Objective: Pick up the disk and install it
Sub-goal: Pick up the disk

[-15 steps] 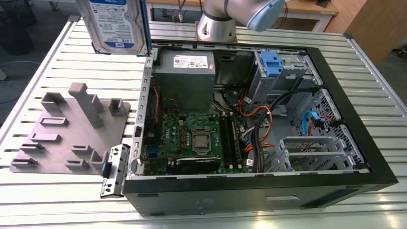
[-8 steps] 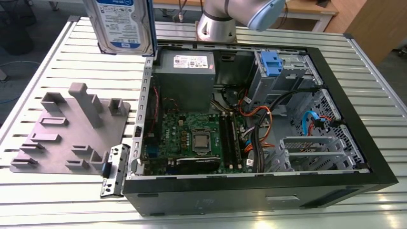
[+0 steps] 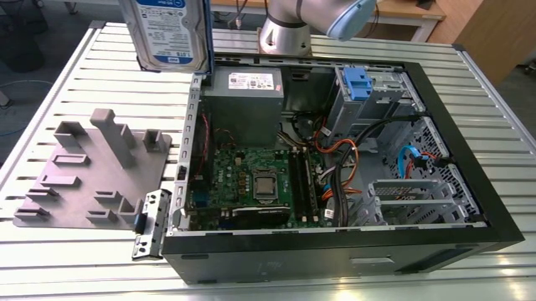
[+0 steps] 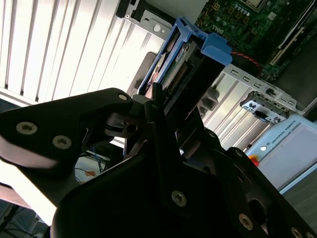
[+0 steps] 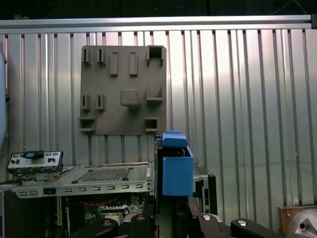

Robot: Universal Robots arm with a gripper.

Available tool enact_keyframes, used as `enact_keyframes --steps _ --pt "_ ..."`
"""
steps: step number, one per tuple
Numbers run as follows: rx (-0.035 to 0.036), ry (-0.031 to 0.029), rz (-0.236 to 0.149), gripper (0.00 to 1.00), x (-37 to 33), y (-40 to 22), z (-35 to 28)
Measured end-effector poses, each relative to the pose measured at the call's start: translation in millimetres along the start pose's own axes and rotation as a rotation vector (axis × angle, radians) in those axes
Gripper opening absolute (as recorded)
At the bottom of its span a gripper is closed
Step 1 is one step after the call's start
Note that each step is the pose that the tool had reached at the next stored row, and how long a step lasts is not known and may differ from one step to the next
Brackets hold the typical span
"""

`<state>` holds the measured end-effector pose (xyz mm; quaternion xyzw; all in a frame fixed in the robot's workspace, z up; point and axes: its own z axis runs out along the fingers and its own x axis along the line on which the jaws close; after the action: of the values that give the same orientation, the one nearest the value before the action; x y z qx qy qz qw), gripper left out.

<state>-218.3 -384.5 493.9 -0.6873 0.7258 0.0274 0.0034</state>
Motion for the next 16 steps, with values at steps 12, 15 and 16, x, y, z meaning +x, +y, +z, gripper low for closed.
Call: enact_keyframes --steps 12,15,16 --pt "0.0 0.0 0.0 0.35 -0.2 -2.5 -0.1" --pt "0.0 0.0 0.0 0.35 -0.3 -5.7 -0.2" --pt "0.0 0.0 0.0 0.35 -0.4 -6.9 -0.2"
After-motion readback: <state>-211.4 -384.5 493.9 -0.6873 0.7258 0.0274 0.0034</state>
